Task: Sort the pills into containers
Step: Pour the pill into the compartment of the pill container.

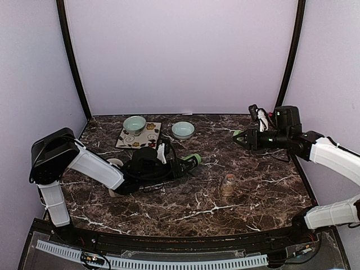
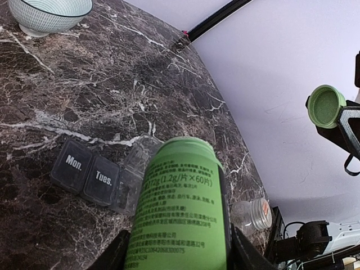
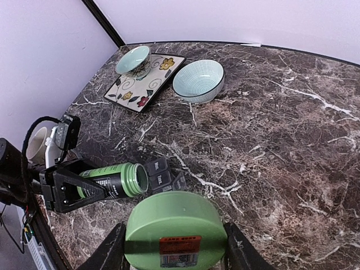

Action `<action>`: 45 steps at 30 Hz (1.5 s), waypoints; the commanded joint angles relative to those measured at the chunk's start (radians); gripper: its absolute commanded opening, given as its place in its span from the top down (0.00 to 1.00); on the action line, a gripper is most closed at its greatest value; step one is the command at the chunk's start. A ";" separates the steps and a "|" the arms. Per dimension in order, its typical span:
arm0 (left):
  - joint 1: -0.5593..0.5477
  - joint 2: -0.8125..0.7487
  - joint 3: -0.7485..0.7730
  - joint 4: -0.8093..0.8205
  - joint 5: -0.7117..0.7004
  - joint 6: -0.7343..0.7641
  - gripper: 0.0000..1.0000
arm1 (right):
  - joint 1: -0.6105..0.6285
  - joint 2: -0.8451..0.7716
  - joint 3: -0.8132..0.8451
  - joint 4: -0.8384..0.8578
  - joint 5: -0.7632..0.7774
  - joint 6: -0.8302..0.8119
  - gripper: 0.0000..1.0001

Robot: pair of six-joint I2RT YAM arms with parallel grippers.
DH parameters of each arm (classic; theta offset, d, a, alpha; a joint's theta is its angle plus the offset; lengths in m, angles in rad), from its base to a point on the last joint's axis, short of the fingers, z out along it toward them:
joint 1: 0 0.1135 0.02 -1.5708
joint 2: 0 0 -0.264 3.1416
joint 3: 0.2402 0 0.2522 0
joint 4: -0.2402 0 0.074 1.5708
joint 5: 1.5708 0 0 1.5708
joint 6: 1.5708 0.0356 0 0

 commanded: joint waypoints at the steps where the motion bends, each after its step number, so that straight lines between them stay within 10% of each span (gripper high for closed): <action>1: -0.004 -0.002 0.017 -0.003 -0.011 0.000 1.00 | -0.010 0.000 -0.015 0.052 -0.011 0.007 0.79; 45: -0.006 0.042 0.084 -0.139 -0.019 0.031 1.00 | -0.020 0.002 -0.036 0.073 -0.020 0.016 0.80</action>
